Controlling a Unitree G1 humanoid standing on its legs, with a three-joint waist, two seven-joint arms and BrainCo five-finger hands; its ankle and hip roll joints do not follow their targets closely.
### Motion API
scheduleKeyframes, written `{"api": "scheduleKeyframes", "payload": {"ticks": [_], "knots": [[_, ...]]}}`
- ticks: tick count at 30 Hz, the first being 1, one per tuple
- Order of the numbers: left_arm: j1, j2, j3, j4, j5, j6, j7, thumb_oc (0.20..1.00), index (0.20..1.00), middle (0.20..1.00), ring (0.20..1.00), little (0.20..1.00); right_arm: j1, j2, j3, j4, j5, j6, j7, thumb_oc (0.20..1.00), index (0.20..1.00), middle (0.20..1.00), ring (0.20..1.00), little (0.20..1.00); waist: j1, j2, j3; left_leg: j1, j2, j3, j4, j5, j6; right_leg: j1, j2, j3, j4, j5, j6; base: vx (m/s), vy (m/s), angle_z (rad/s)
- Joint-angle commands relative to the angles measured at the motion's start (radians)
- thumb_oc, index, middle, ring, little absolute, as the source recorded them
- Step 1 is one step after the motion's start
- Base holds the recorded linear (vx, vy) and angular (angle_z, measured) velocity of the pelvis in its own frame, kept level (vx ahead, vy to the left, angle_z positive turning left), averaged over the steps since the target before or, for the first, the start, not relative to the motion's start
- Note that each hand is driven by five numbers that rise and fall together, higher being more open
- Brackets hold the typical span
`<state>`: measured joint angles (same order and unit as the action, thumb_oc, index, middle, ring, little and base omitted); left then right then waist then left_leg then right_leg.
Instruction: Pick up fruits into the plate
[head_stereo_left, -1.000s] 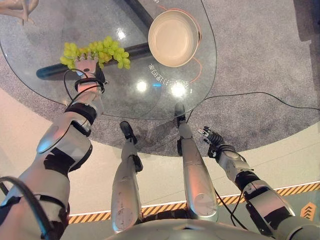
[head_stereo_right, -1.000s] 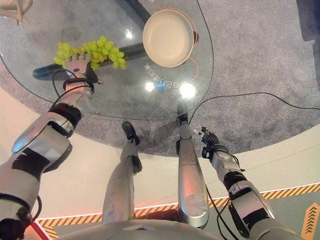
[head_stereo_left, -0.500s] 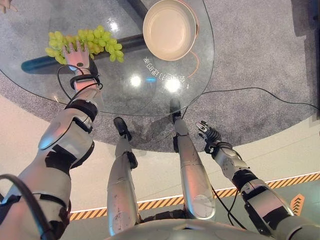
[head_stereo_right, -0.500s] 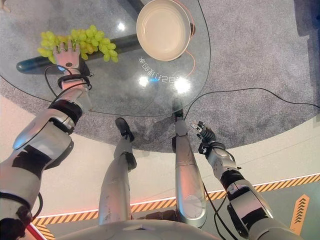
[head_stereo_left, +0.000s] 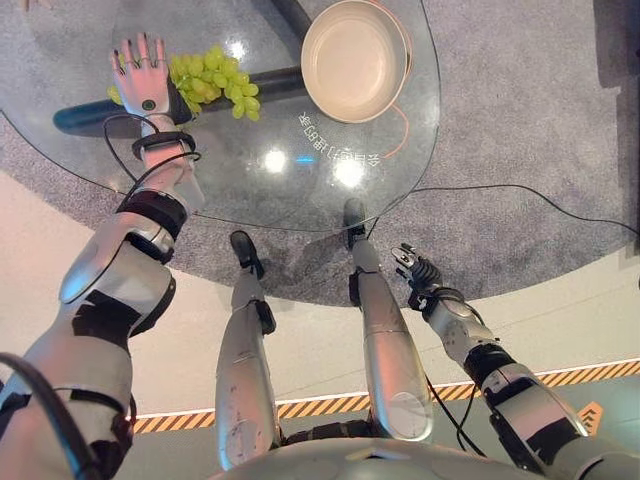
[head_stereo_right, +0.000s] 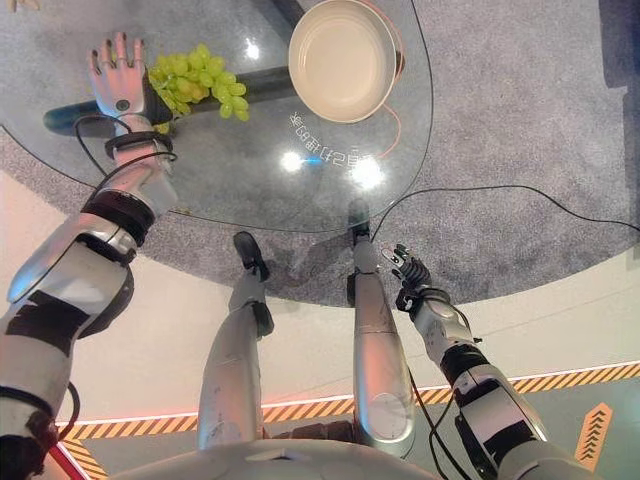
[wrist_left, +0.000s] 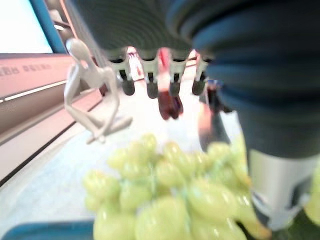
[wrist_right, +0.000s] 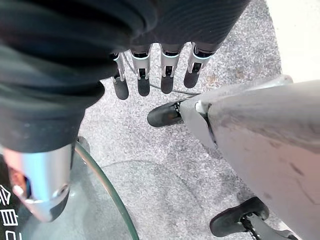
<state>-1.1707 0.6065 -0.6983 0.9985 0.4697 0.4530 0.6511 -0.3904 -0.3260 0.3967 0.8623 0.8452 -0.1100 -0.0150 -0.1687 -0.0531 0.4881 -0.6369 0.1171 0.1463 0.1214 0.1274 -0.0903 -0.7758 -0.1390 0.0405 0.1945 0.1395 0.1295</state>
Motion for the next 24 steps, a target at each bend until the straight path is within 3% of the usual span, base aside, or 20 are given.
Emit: {"api": "scheduleKeyframes", "payload": {"ticks": [1, 9, 15, 24], "knots": [[0.021, 0.089, 0.101, -0.044, 0.022, 0.006, 0.047, 1.000, 1.000, 1.000, 1.000, 1.000, 0.108, 0.009, -0.039, -0.079, 0.027, -0.023, -0.006, 1.000, 1.000, 1.000, 1.000, 1.000, 0.013, 0.017, 0.032, -0.021, -0.111, -0.063, 0.103, -0.126, 0.057, 0.001, 0.127, -0.039, 0.090, -0.082, -0.067, 0.04, 0.000, 0.02], [0.036, 0.099, 0.092, -0.041, 0.045, 0.031, -0.067, 1.000, 1.000, 1.000, 1.000, 1.000, 0.115, -0.006, -0.058, -0.087, 0.022, -0.013, -0.003, 1.000, 1.000, 1.000, 1.000, 1.000, 0.014, 0.030, 0.032, -0.041, -0.124, -0.067, 0.155, -0.143, 0.064, -0.014, 0.120, -0.043, 0.133, -0.098, -0.067, 0.05, 0.031, 0.02], [-0.025, 0.083, 0.036, 0.029, 0.050, 0.023, -0.173, 1.000, 1.000, 1.000, 1.000, 1.000, 0.100, -0.016, -0.045, -0.083, 0.038, -0.018, 0.010, 1.000, 1.000, 1.000, 1.000, 1.000, -0.004, 0.016, 0.032, -0.081, -0.129, -0.065, 0.205, -0.158, 0.075, -0.049, 0.134, -0.029, 0.175, -0.107, -0.071, 0.04, 0.038, -0.01], [-0.115, 0.062, -0.015, 0.118, 0.007, 0.038, -0.177, 1.000, 1.000, 1.000, 1.000, 1.000, 0.105, -0.025, -0.029, -0.108, 0.065, -0.031, 0.029, 1.000, 1.000, 1.000, 1.000, 1.000, -0.040, -0.005, 0.032, -0.145, -0.131, -0.056, 0.269, -0.182, 0.084, -0.109, 0.155, -0.005, 0.208, -0.104, -0.078, 0.02, 0.014, -0.03]]}}
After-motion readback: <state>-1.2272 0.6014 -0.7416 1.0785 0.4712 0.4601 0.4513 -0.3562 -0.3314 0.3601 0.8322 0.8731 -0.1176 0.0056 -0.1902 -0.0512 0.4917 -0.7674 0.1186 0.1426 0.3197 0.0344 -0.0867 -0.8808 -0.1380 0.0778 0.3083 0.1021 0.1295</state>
